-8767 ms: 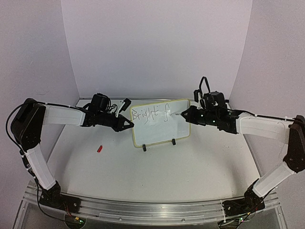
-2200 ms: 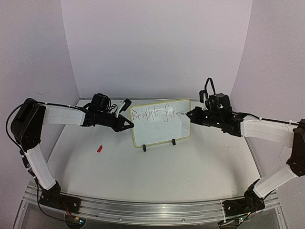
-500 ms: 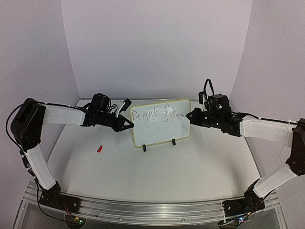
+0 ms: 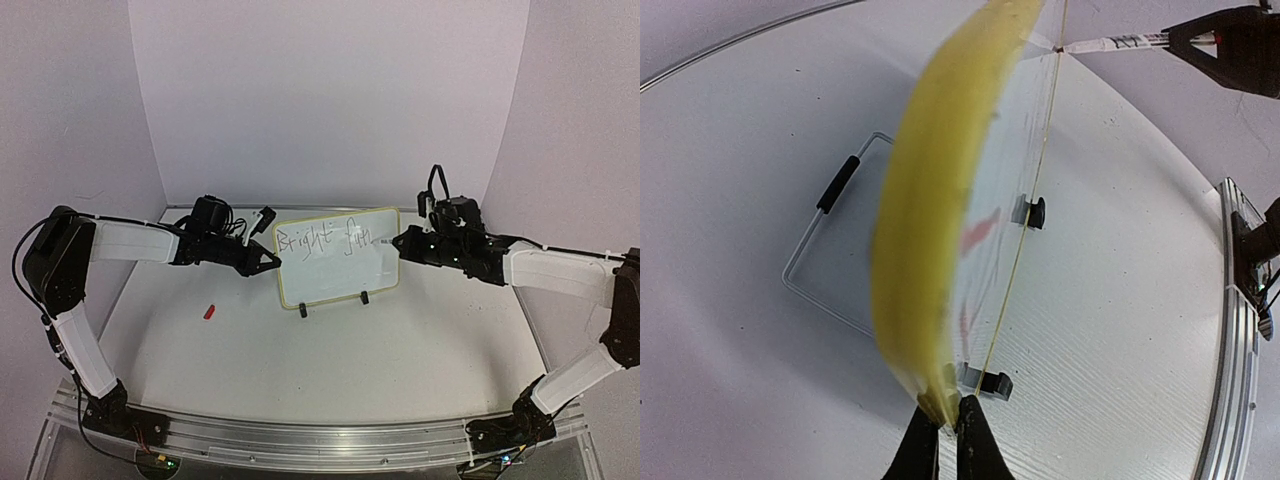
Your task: Write a sentence on the whiteboard
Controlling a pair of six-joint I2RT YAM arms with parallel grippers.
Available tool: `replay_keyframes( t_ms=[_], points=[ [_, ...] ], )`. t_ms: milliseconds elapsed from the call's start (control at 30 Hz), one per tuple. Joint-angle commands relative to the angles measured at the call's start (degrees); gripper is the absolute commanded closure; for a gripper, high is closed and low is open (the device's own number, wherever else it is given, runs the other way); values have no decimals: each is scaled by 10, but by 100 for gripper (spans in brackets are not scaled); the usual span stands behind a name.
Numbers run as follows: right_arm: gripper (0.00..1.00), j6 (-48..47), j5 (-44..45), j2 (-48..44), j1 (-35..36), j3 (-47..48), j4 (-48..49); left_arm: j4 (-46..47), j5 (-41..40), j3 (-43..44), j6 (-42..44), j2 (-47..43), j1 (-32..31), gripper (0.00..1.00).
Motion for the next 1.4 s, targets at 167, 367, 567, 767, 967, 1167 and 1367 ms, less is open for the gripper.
replay_keyframes(
  t_ms=[167, 367, 567, 767, 967, 1167, 1367],
  points=[
    [100, -28, 21, 3, -1, 61, 6, -29, -56, 12, 21, 7, 5, 100],
    [100, -22, 19, 11, -1, 49, 3, -28, -55, 12, 19, 8, 5, 100],
    [100, -11, 12, 8, -1, 26, 3, -29, -55, 12, 20, 8, 5, 100],
    [100, -1, 13, -1, -1, 3, 4, -26, -54, 12, 18, 9, 5, 100],
    [100, 4, 25, -7, -1, -12, 3, -27, -54, 12, 19, 8, 4, 100],
    [100, -3, 50, -27, -1, -8, -3, -27, -55, 10, 19, 5, 5, 100],
    [100, -8, 41, -58, -1, 0, -8, -27, -55, 8, 17, 2, 4, 100]
  ],
)
